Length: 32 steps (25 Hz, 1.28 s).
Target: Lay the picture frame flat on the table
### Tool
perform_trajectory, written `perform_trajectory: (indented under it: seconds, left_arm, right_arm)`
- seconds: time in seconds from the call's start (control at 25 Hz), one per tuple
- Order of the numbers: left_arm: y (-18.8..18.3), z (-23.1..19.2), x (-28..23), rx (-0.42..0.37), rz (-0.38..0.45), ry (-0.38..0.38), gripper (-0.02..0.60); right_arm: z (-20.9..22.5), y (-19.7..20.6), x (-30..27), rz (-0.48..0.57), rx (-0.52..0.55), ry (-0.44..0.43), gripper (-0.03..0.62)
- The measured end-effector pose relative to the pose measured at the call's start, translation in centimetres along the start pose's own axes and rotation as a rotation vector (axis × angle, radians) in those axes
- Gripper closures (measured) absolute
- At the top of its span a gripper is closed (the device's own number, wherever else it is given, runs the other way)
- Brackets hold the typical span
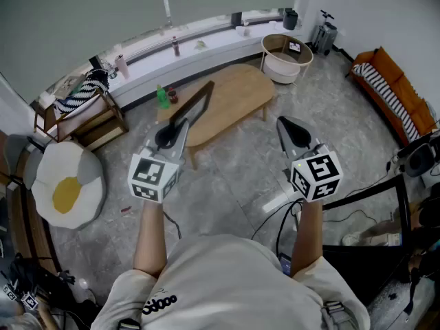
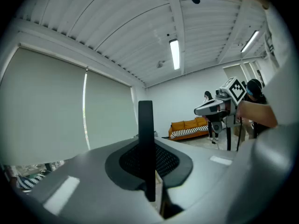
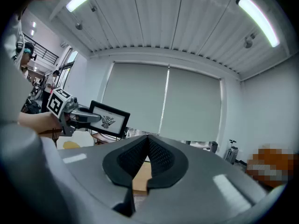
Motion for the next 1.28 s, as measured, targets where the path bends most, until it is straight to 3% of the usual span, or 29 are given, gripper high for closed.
perform_trajectory:
  seconds: [0.64, 1.04, 1.28]
  left_arm:
    - [-0.3, 4.3, -2.3, 0.016, -0.037, -0.008, 0.560]
    - [0.7, 7.4, -4.5, 0.081, -0.067, -0.005, 0.560]
    - [1.4, 5.3, -6.6, 0.091, -0.061, 0.005, 0.560]
  right_arm:
    - [4.1, 1.7, 1.8, -0.006, -0.025, -0.033, 0.591]
    - [6.9, 5.0, 2.6, -0.015, -0.063, -0.067, 0.591]
    - [7.4, 5.2, -0.4, -0.021, -0.066, -0.058, 0.591]
Point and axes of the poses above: the fingertips, and each gripper's own axes: x backward along the fingers, z to its right, y out of its underside, the point moved 9 cm from there along x, backward along the fingers, and after that the axes turned 2 degrees about y, right-handed, at the moved point
